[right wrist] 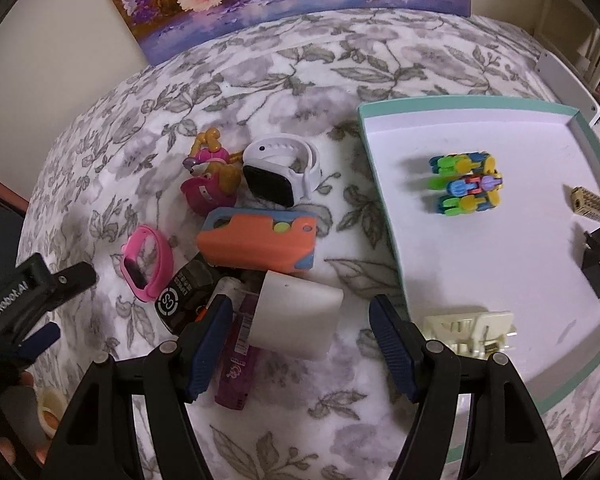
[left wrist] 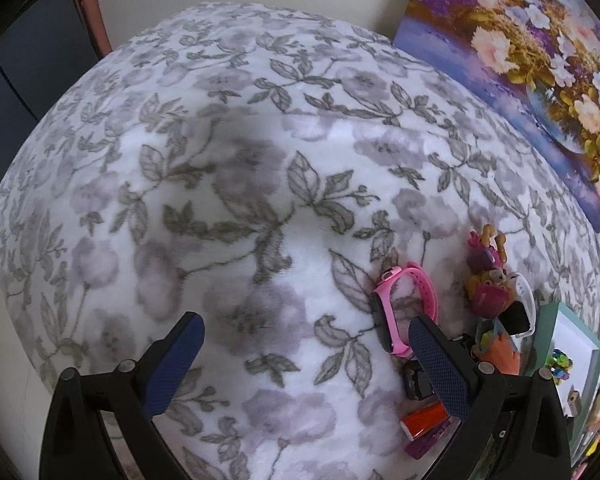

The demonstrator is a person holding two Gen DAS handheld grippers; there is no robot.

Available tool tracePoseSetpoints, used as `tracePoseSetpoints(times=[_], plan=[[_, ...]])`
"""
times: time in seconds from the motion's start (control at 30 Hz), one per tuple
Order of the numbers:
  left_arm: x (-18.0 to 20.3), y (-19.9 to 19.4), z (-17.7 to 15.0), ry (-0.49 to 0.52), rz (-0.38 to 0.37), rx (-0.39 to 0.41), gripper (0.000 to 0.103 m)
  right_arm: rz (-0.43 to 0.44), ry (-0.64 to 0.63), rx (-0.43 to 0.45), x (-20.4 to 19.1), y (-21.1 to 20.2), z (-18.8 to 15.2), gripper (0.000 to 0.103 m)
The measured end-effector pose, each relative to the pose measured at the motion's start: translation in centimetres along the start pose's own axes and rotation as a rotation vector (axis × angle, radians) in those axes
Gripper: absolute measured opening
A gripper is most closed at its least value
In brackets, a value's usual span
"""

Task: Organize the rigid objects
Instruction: 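Lift both tools out of the tray toward the remaining items, then grasp the pink watch band with the left tool while the right tool grasps the white plug charger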

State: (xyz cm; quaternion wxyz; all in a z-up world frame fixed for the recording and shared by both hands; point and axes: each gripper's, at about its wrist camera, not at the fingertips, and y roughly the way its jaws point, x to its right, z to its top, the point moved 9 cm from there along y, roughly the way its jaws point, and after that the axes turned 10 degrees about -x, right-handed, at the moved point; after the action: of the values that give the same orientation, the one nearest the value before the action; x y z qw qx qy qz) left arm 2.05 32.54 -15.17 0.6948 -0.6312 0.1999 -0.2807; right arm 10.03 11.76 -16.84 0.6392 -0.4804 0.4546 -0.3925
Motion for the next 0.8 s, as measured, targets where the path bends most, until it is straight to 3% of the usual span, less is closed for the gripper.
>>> tracePoseSetpoints(times=[0.37, 0.57, 0.8], plan=[[0.4, 1.7, 0.1, 0.007, 0.002, -0.031, 0.103, 0.01, 0.003, -0.015, -0.7, 1.0, 0.1, 0.072], [0.1, 1.8, 0.2, -0.007, -0.007, -0.035, 0.103, 0.049, 0.021, -0.026, -0.7, 0.9, -0.1, 0.062], [0.0, 1.7, 0.1, -0.007, -0.004, -0.036, 0.103, 0.057, 0.021, -0.031, -0.5, 0.8, -0.3, 0.062]])
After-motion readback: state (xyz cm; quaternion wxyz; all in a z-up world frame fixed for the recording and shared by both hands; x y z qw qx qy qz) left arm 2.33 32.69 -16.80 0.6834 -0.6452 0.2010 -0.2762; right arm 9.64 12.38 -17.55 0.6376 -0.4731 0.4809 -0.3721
